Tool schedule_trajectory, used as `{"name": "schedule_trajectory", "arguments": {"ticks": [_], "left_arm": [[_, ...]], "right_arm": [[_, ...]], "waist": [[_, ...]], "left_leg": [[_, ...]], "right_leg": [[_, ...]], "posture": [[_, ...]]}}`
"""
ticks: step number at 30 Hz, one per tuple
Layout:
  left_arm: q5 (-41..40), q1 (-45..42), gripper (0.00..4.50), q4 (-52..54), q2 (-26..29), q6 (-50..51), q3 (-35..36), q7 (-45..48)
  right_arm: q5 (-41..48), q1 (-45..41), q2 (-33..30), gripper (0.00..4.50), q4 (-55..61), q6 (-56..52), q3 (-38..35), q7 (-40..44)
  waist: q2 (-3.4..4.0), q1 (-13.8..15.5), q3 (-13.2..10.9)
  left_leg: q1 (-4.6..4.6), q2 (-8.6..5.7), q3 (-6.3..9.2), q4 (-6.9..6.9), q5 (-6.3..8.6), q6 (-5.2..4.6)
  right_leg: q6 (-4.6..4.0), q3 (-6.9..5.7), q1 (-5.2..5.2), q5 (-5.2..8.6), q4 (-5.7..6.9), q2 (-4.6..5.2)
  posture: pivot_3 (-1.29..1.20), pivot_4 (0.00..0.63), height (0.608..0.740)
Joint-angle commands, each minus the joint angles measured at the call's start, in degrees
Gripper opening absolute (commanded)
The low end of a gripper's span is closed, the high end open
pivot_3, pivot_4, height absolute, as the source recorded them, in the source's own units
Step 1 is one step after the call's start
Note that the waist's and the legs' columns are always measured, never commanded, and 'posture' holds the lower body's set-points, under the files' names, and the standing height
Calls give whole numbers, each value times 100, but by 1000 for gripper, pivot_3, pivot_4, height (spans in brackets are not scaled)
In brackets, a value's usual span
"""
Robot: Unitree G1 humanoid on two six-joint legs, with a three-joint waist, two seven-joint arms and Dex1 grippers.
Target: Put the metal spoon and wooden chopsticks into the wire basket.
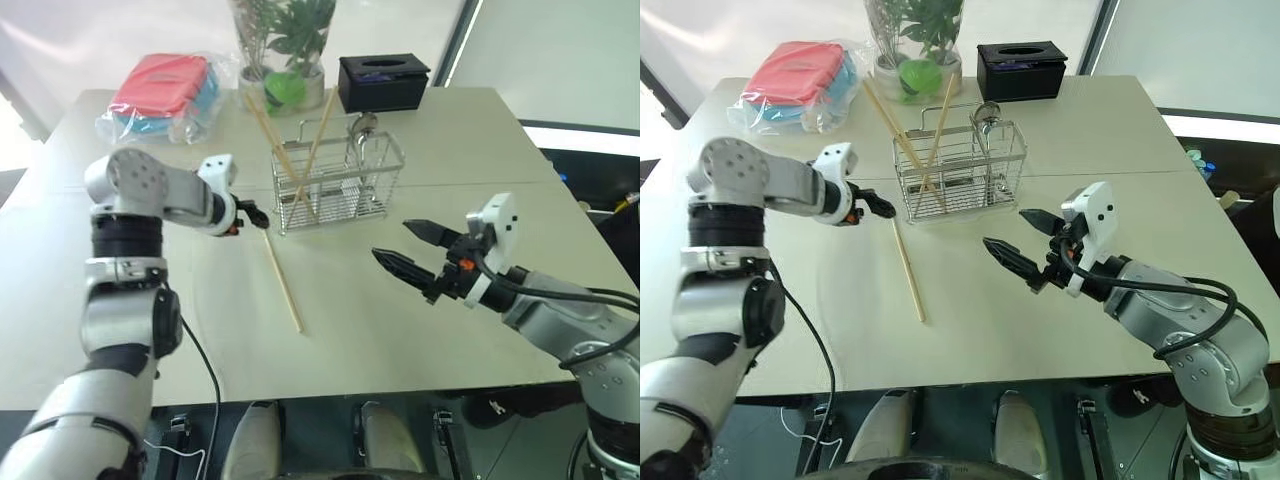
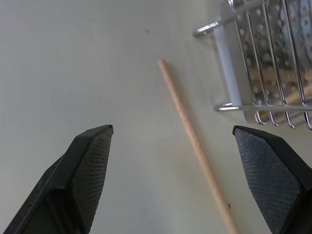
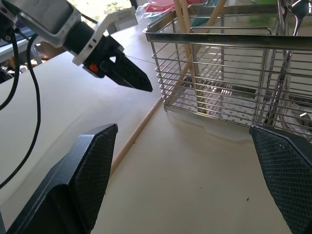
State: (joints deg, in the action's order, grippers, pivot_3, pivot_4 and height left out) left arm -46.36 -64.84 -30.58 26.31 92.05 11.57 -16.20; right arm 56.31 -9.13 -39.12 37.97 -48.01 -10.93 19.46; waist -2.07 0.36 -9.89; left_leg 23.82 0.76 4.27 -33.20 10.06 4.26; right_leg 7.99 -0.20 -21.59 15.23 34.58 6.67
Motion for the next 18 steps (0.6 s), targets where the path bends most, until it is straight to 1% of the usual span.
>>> {"name": "schedule_trajectory", "arguments": {"ticks": [1,4,9,15,18], "left_arm": [[323,-343,4137,-243,-108,45,130,12],[517,-375,4137,-331,-453,45,195,-138],[786,-387,4137,-396,-913,45,349,-331],[1175,-414,4137,-458,-1305,45,419,-383],[1292,-356,4137,-556,-1410,45,414,-372]], "right_arm": [[28,-39,35,4500,168,108,-138,-30],[79,-115,44,4500,187,60,-118,-105],[141,-170,45,4500,210,27,-101,-189],[153,-149,122,4500,288,41,-45,-322],[136,-116,162,4500,305,60,-46,-358]], "waist": [[0,24,0],[0,60,0],[-1,31,0],[0,41,0],[1,39,1]], "left_leg": [[0,0,0,-1,0,0],[0,-1,0,-3,-1,3],[8,-3,0,-4,-1,3],[8,-2,-1,0,-1,4],[11,-3,-1,-6,-2,5]], "right_leg": [[0,0,1,0,-1,0],[-1,0,11,0,-9,1],[5,0,8,-6,-20,4],[10,0,-1,-8,-8,3],[9,0,5,-8,-17,3]], "posture": [[0,150,720],[0,150,720],[0,150,720],[0,150,720],[0,150,720]]}}
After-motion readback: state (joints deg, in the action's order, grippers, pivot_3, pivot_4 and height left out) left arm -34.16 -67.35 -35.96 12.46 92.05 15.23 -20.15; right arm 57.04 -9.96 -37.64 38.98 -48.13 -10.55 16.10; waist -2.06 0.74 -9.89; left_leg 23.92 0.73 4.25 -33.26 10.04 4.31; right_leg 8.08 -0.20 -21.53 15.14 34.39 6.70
